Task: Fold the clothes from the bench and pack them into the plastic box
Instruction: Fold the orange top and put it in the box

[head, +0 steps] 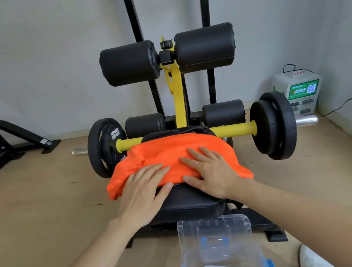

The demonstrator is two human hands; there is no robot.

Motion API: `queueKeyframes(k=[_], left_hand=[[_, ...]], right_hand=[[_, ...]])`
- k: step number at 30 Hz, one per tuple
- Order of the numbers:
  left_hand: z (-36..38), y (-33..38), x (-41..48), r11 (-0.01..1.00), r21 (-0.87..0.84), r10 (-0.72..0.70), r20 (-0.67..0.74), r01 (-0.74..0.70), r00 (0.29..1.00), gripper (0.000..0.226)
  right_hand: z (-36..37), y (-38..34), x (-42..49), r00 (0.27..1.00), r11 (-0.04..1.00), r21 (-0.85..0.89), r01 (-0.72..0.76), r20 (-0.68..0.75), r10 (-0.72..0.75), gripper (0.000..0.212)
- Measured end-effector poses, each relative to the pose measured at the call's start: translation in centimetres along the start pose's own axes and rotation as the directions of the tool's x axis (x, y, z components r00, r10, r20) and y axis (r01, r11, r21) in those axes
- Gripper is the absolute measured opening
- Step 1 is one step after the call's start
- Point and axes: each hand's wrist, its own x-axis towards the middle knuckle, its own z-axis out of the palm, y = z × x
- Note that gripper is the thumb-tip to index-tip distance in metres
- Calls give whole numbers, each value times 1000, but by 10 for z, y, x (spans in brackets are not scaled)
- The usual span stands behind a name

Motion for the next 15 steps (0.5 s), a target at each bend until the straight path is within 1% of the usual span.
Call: queueKeyframes(k=[2,3,4,5,6,7,8,9,10,12,14,15], left_hand=[[-5,-13,-6,997,69,-29,35,27,999,64],[-6,-21,-7,992,120,-47,48,41,998,64],[-8,-31,-6,982,165,-101,47,92,994,63],[-11,-42,-5,967,159,-210,44,201,977,61],[-13,-57,-3,932,132,-347,48,338,937,59],[-17,-70,-2,877,87,-477,58,472,877,59],[-21,-81,-5,829,59,-559,59,556,827,57],[-26,-89,-11,805,11,-593,40,593,804,54],[-29,-95,-17,805,-56,-592,6,591,806,49],[-33,-99,-30,821,-238,-542,-40,519,840,35],[-32,-99,-40,822,-366,-472,-10,436,882,24],[-31,-98,-44,827,-392,-432,12,402,902,24]], right_hand=[[4,1,2,1000,998,-62,5,21,-4,82],[5,2,3,1000,998,-65,6,17,-5,86],[5,3,4,1000,998,-59,5,13,-4,87],[6,4,5,1000,998,-56,2,13,-1,87],[6,4,6,1000,998,-59,1,13,-1,86],[7,4,6,1000,998,-68,1,14,0,86],[7,4,6,1000,997,-77,2,16,0,86],[8,4,6,1000,997,-84,2,15,-1,86],[8,4,6,1000,996,-88,2,12,-1,86],[6,3,7,1000,995,-95,6,12,-5,83],[4,3,6,1000,996,-91,25,0,-25,73],[4,2,5,999,996,-79,39,-19,-41,68]])
